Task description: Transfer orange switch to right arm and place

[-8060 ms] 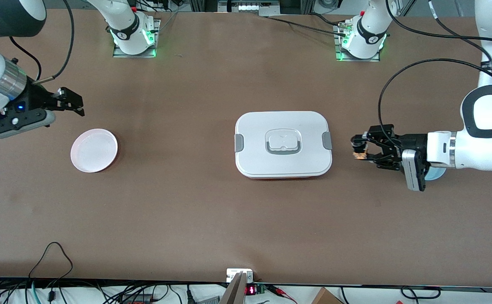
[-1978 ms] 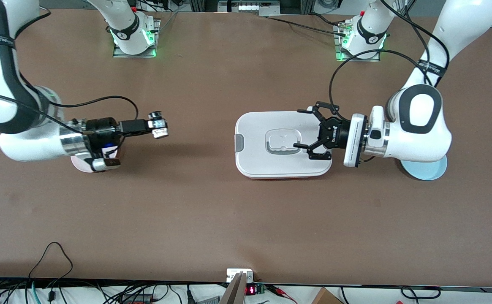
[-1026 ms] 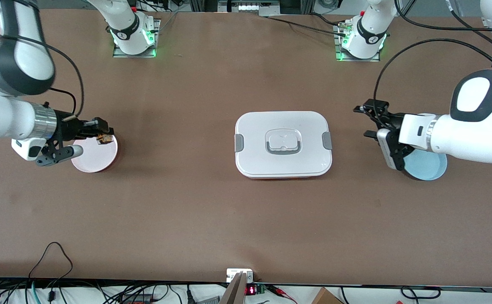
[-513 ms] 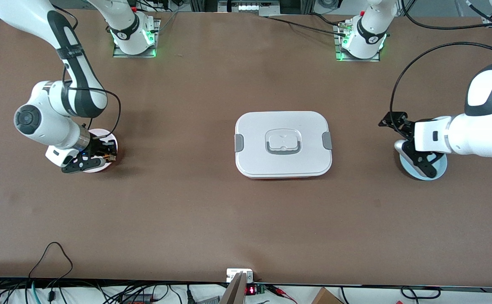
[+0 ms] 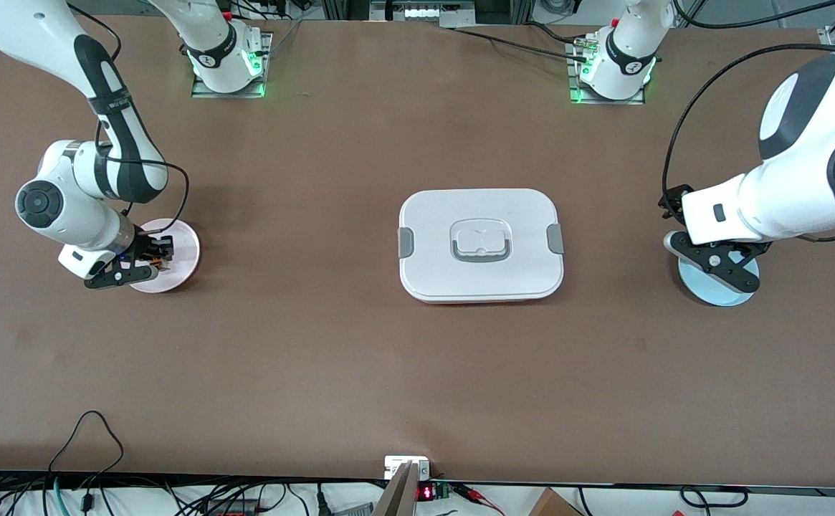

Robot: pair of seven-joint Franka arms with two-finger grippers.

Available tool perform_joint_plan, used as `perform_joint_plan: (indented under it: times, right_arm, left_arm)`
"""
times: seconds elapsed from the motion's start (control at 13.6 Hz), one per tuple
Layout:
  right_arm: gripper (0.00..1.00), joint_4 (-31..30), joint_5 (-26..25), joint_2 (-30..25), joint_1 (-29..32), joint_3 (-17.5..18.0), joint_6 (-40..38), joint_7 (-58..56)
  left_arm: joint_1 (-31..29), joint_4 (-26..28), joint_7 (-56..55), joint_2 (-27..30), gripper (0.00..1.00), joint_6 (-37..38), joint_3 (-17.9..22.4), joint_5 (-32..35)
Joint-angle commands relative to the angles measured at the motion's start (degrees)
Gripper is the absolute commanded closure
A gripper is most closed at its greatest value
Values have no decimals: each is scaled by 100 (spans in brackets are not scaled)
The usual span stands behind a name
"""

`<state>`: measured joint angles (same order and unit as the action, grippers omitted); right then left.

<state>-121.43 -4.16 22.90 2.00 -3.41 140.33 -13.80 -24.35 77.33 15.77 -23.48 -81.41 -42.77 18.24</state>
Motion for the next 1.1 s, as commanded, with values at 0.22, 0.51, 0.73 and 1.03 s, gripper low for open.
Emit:
perform_joint_plan:
  times: [0.22,0.51,0.73,1.03]
  right_arm:
    - [98,-39,-94,311,213,25,302,-36]
    - [0,40,-94,41,100,33,84,-44]
    - [0,84,-41,-688,-23,42,-558,-27]
    - [0,302,90,-1849,-410,77,-1260,105]
  left_arm:
    - [901,-315,-783,414,0,125,1441,-416]
    - [1862,640,-971,1317,0,-891,3352,-1349]
    - [2319,1223,-1032,1741,0,-1299,4064,-1779]
    - [2865,1617,-1489,2250,0,-1272,4470,-1745]
